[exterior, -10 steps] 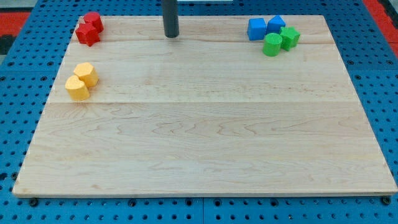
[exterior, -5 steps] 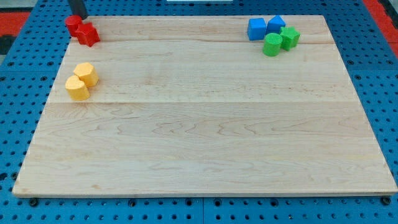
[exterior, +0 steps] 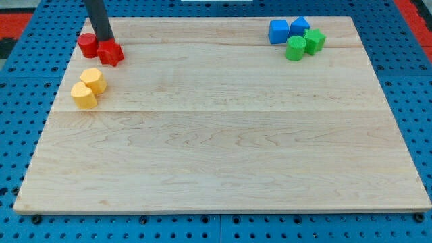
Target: Push the red star to the bottom center of the board
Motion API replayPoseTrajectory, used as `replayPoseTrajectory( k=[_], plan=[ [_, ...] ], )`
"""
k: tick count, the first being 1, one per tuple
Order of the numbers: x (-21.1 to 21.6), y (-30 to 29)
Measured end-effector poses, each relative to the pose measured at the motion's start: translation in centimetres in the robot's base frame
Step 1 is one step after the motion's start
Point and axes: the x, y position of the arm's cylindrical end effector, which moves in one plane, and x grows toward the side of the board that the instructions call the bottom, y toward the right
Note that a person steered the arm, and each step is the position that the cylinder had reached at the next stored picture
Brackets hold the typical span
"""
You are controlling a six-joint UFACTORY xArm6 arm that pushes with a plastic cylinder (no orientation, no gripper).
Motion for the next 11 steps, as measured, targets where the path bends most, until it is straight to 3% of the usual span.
replayPoseTrajectory(
  k=[1, 3, 5, 6, 7, 8, 9, 10, 11],
  plan=[
    [2.0, 0.1],
    [11.4, 0.9],
    [16.5, 5.4],
    [17.8, 10.5],
    [8.2, 11.9],
    [4.2, 6.0],
    [9.5, 3.7],
    [13.1, 8.0],
    [16.0, 16.6]
  ],
)
